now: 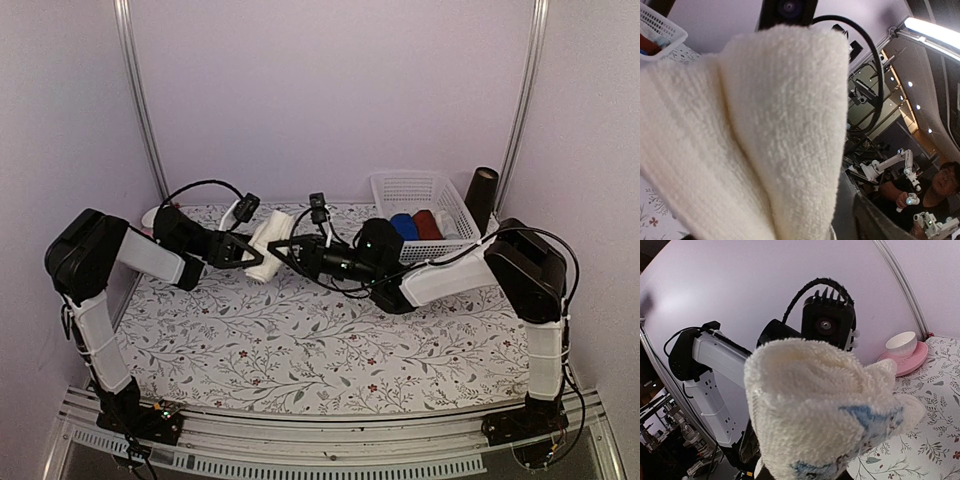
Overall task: Roll the towels
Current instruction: Pass from the left arm to the right, then place the towel in the bin.
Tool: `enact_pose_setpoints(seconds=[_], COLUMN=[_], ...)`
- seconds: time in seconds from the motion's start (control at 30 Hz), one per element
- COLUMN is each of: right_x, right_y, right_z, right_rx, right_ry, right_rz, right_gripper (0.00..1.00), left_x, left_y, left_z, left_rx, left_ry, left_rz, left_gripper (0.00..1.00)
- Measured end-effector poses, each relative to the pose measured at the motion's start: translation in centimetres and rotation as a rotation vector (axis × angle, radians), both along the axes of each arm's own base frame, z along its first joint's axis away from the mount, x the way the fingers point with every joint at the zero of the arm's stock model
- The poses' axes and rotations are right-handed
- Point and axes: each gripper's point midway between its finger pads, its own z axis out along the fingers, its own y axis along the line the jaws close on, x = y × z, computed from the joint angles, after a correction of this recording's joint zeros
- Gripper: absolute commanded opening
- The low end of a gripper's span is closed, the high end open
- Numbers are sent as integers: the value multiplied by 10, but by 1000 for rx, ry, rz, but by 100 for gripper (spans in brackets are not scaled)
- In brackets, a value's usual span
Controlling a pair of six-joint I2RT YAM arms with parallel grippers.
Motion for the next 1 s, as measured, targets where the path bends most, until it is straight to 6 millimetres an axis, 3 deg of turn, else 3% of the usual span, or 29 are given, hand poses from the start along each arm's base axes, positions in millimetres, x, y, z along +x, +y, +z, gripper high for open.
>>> enact_pose_setpoints(seconds=[0.1, 0.2, 0.37, 0.43, 0.6, 0.77, 0.9, 1.0], right_x=[12, 30, 67, 86, 152, 196, 201, 194], right_y=[2, -2, -32, -52, -128, -218, -266, -274], right_z=[5, 23, 49, 54, 70, 71, 64, 67], right_rx=[-74, -146, -277, -340, -530, -704, -786, -805], right_ry=[17, 5, -16, -15, -19, -7, 13, 4], right_rz=[-51, -116, -228, -268, -407, -552, -643, -640], right_gripper=[2, 2, 3, 3, 5, 9, 12, 12], left_x=[-1, 1, 10, 19, 39, 30, 12, 4], left_y=[0, -1, -5, -8, -20, -41, -46, -37], left_z=[-8, -15, -10, -8, -23, -32, -9, 28], left_rx=[24, 41, 46, 51, 93, 129, 91, 35], left_ry=[35, 70, 89, 106, 230, 307, 197, 56], left_rz=[-22, -31, -32, -33, -47, -105, -132, -120], left_gripper=[97, 97, 97, 97, 97, 97, 97, 97])
